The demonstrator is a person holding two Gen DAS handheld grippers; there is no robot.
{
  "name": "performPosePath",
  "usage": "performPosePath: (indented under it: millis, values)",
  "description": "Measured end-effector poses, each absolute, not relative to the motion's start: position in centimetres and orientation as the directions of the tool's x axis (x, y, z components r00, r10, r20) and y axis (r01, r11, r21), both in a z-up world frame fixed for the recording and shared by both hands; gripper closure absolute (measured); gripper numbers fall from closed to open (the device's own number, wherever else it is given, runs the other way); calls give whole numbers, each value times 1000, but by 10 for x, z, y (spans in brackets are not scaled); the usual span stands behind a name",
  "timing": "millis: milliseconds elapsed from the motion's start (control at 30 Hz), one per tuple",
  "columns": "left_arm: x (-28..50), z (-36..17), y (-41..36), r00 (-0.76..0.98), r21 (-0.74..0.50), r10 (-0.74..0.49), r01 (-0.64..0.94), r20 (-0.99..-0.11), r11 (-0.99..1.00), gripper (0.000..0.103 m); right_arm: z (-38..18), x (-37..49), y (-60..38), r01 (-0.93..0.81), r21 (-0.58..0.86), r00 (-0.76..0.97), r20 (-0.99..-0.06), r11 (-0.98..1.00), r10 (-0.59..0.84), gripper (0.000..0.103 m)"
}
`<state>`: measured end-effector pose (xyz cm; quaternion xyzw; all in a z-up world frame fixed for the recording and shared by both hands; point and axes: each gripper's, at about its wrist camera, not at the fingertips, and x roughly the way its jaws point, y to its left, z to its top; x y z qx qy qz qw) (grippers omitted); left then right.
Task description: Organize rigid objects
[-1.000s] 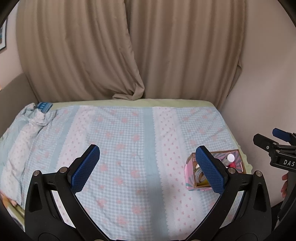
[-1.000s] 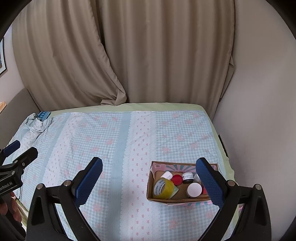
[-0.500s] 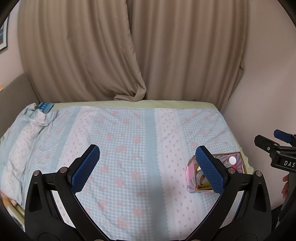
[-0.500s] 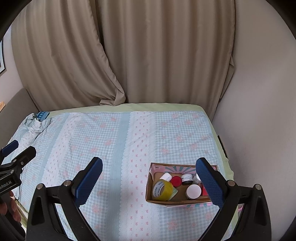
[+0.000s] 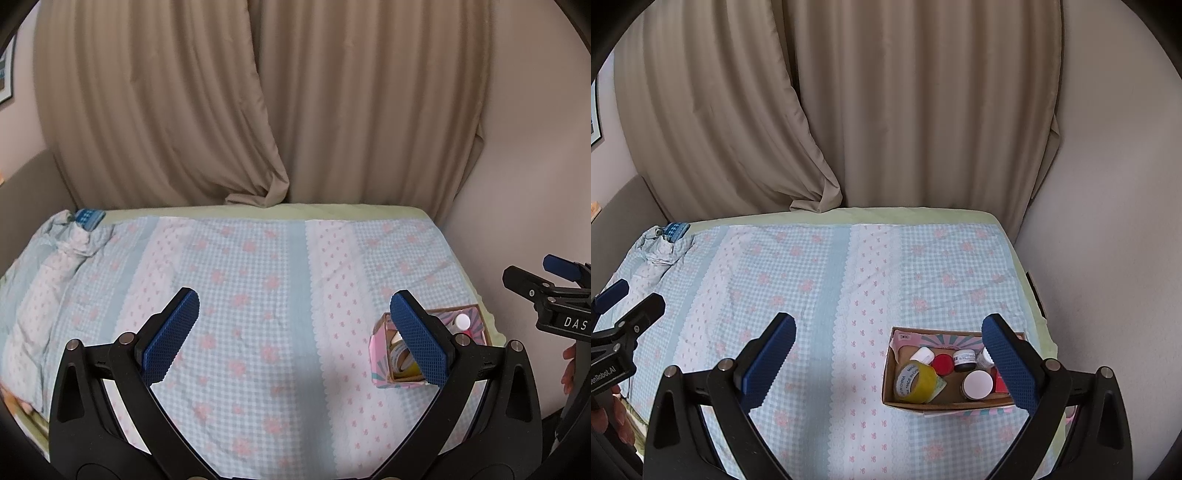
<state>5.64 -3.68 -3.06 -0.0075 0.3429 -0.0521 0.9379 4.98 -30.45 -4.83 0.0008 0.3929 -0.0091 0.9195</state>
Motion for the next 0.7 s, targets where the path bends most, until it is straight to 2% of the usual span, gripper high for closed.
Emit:
performPosePath:
  millis: [700]
  values:
    - [54,-24,-40,783,-22,-74,77,-617,997,0,-50,55,-305,16,-2,692,-722,1000,-12,2]
